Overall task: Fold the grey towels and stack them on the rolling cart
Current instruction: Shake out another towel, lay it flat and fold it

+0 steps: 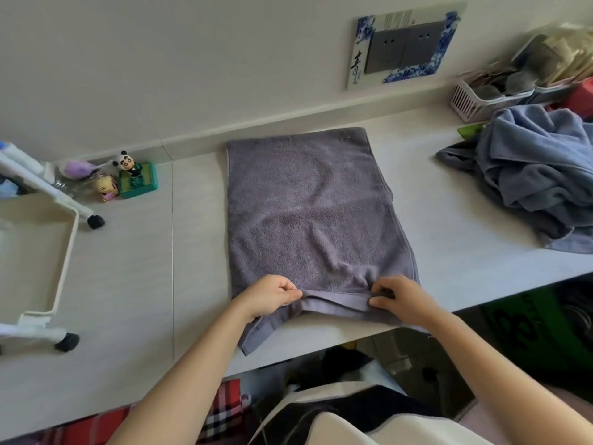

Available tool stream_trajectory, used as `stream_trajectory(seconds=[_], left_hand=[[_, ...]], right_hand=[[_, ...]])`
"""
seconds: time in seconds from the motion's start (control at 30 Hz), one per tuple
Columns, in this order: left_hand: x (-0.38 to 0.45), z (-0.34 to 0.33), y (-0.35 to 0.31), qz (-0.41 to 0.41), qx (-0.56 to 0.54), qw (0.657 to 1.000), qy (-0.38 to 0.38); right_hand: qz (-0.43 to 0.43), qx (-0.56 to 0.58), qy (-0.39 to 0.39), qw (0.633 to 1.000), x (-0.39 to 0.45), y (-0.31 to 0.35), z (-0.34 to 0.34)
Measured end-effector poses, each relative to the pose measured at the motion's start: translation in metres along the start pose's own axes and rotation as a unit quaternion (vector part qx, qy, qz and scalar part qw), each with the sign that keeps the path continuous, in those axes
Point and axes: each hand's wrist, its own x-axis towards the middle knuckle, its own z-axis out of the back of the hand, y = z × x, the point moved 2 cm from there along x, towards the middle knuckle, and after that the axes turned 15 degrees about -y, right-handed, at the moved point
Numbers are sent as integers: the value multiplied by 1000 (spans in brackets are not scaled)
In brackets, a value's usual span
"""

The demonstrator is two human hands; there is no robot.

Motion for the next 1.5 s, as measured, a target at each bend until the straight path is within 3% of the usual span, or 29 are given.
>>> stream_trajectory(seconds=[0.1,0.23,0.4,0.5,0.63,0.73,0.83,0.93,1.1,1.27,1.4,1.5], left_hand=[[6,10,-12,-4,33,998,55],[29,29,-41,-12,119,989,89],[72,52,-75,-6,270,962,36],[83,54,-70,17,298,954,35],[84,52,-49,-28,363,931,-8],[84,57,-49,-74,346,930,-98],[89,54,-53,-115,387,898,-174],[97,37,-46,-118,474,853,-183],[97,51,-39,-67,497,844,-190],[93,61,-24,-164,474,804,-319],[88,56,-23,-192,432,788,-395],[89,56,-22,-181,400,801,-407]], right_hand=[[-7,-15,135,991,20,10,36],[-4,-70,231,970,73,15,66],[15,-127,226,966,133,27,69],[21,-121,220,968,147,26,63],[83,-174,237,952,150,16,56],[80,-169,183,965,164,10,57],[41,-176,122,976,179,6,61],[39,-219,113,968,185,-2,53],[-1,-191,90,977,189,-19,63],[-72,-105,55,990,184,-37,63],[-83,-59,20,995,177,-35,61],[-89,26,-18,996,173,-34,64]])
